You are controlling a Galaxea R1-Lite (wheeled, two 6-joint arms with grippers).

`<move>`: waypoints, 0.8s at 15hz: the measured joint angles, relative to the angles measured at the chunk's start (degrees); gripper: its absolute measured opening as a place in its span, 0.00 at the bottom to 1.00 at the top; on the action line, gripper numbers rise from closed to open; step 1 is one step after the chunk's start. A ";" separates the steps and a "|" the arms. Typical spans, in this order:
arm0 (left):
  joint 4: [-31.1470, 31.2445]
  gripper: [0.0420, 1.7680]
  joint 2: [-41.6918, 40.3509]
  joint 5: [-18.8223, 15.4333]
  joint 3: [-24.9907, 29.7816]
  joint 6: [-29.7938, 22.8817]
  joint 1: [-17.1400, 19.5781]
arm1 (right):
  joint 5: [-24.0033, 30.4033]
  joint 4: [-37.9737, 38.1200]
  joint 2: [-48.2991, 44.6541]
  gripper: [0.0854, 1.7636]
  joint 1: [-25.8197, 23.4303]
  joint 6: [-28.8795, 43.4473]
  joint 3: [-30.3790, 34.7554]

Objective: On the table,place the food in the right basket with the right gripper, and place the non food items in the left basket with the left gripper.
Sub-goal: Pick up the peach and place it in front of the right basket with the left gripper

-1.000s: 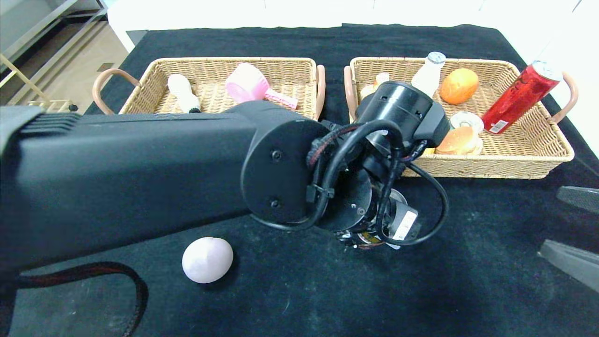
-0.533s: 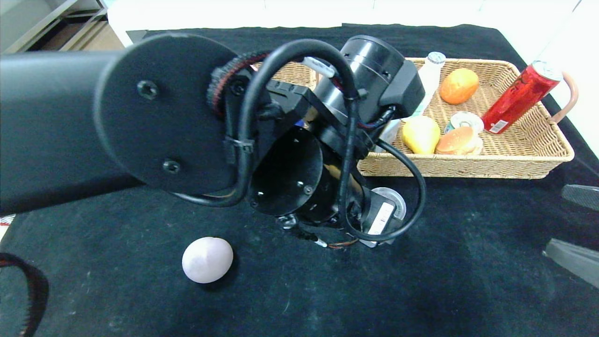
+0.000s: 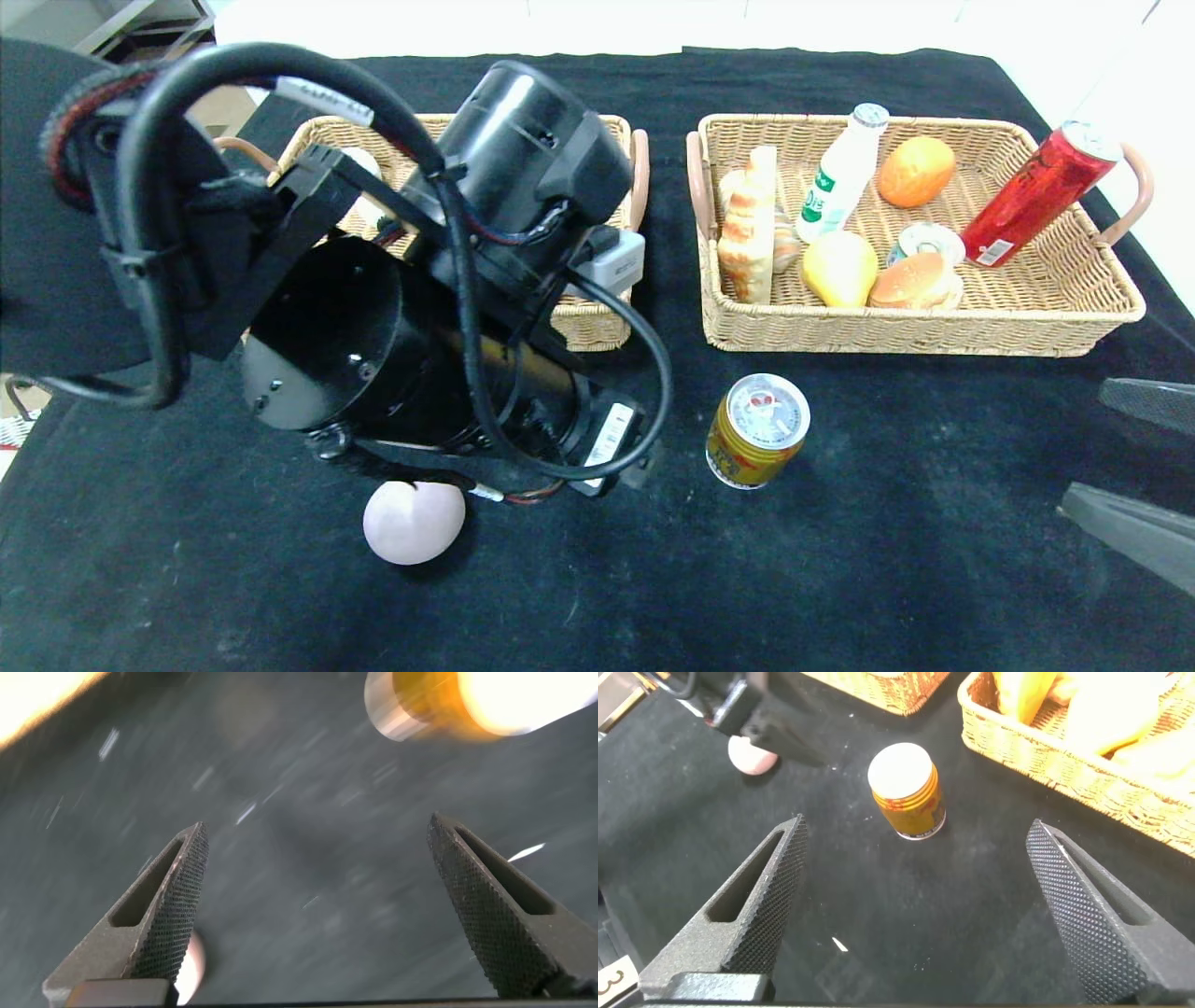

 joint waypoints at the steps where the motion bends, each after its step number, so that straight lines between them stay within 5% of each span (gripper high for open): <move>1: -0.24 0.96 -1.60 0.16 3.17 -0.02 1.74 | -0.05 0.00 0.30 0.97 0.00 -0.02 0.09; 6: -4.21 0.96 -9.07 0.35 14.36 -0.09 10.34 | -0.02 0.00 1.23 0.97 0.00 -0.05 0.38; 12: -4.84 0.97 -12.43 2.36 21.89 -4.94 13.64 | 0.00 0.00 2.00 0.97 0.00 -0.06 0.57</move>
